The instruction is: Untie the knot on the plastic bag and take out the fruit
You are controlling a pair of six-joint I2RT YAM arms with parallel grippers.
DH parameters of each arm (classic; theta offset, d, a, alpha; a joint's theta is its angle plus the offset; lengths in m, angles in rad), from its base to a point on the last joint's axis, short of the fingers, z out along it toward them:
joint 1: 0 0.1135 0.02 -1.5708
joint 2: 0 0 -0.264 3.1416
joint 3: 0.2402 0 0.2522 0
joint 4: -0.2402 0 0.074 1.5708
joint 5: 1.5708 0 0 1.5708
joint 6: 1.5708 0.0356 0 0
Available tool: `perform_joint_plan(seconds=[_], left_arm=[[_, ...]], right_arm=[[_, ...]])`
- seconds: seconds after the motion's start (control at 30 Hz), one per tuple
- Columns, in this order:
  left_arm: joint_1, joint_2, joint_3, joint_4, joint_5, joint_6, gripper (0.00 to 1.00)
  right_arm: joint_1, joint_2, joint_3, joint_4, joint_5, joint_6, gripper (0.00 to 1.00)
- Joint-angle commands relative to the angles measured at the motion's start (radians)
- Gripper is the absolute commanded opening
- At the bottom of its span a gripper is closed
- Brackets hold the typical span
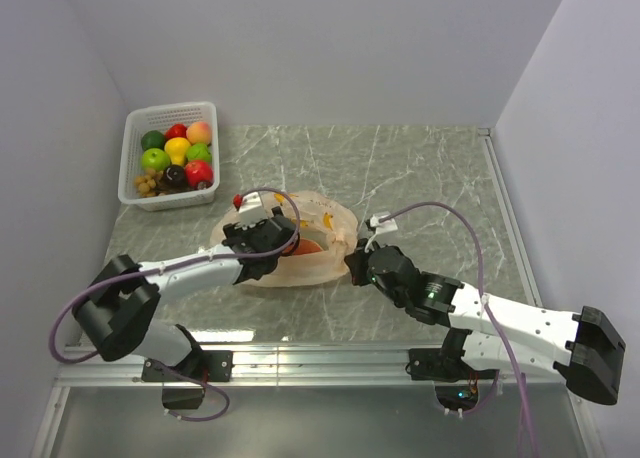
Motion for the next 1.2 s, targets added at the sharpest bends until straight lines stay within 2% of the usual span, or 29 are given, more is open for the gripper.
perform_joint_plan(seconds=[0.0,0.27,0.37,0.47,0.5,0.57,0.6,0.7,0.8,0.87,1.07,1.17], left_arm=[[0.022,0.063,0.065,0.040,-0.075,-0.004,0.99],[0.091,0.221,0.143,0.056,-0.046,0.028,0.99],[0.092,0.261,0.162,0.071,-0.042,0.053,0.95],[0.103,0.302,0.180,0.082,-0.026,0.076,0.84],[0.104,0.316,0.185,0.080,-0.025,0.080,0.75],[0.104,0.316,0.198,0.054,-0.005,0.092,0.61],[0.103,0.296,0.195,0.047,0.006,0.096,0.51],[0.097,0.203,0.162,0.048,0.088,0.135,0.37],[0.045,0.083,0.130,0.037,0.180,0.181,0.29],[0.020,0.028,0.114,0.021,0.246,0.227,0.28],[0.003,-0.158,0.094,-0.044,0.591,0.295,0.27],[0.006,-0.227,0.126,-0.068,0.691,0.329,0.28]], right_arm=[[0.014,0.022,0.057,0.037,-0.025,-0.029,0.00],[0.043,0.111,0.081,0.043,-0.079,-0.026,0.00],[0.051,0.125,0.078,0.081,-0.079,-0.017,0.00],[0.052,0.134,0.080,0.092,-0.077,-0.009,0.00],[0.052,0.137,0.080,0.095,-0.073,-0.009,0.00],[0.052,0.139,0.077,0.097,-0.057,-0.011,0.00],[0.051,0.139,0.080,0.087,-0.032,-0.015,0.00],[0.051,0.143,0.090,0.063,0.010,-0.022,0.00],[0.046,0.136,0.104,0.052,0.085,-0.029,0.00],[0.033,0.131,0.113,0.017,0.130,-0.019,0.00],[-0.007,0.111,0.126,-0.020,0.171,-0.011,0.00],[-0.012,0.105,0.129,-0.043,0.174,-0.012,0.00]])
